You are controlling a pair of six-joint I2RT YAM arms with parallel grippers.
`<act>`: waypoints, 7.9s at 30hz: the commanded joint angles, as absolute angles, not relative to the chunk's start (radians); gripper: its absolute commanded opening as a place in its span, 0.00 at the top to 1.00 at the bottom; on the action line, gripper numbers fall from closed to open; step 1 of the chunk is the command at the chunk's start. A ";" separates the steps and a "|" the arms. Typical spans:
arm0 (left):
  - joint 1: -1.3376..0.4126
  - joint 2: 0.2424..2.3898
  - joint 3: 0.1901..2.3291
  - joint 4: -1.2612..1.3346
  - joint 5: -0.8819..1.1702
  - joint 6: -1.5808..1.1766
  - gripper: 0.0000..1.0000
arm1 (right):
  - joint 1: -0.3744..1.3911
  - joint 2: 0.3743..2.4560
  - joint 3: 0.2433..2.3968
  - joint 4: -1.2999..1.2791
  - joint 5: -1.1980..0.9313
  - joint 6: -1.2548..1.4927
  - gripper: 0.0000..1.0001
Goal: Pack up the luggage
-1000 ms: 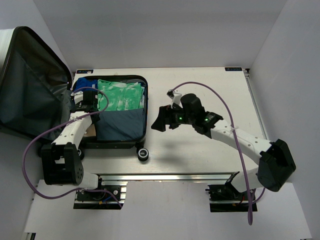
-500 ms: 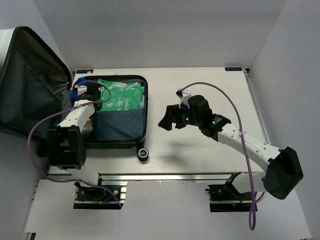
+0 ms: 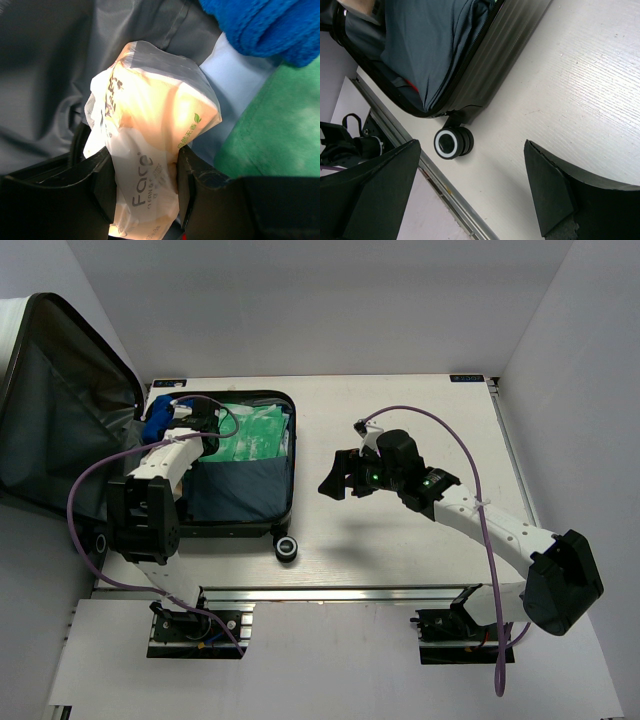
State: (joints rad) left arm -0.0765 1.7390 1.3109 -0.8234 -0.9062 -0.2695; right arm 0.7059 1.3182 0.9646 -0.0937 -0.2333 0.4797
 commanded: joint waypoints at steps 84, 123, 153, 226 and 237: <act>0.077 1.276 1.723 -0.418 -0.903 0.491 0.02 | 0.684 1.276 0.908 -0.129 -0.247 0.451 0.11; 0.229 1.485 2.066 -0.775 -0.208 -0.035 1.00 | 0.683 1.321 0.877 -0.146 -0.295 0.449 0.11; -0.500 1.292 1.483 -0.365 0.272 -0.316 0.02 | 0.670 1.114 0.764 -0.167 -0.038 0.569 0.11; -0.401 1.562 1.683 -0.758 -0.515 -0.531 0.02 | -0.071 1.242 1.442 -0.760 0.011 0.432 0.11; -0.221 2.224 2.326 -0.628 -0.211 -0.308 0.02 | -0.020 0.882 1.167 -0.986 -0.511 0.123 0.11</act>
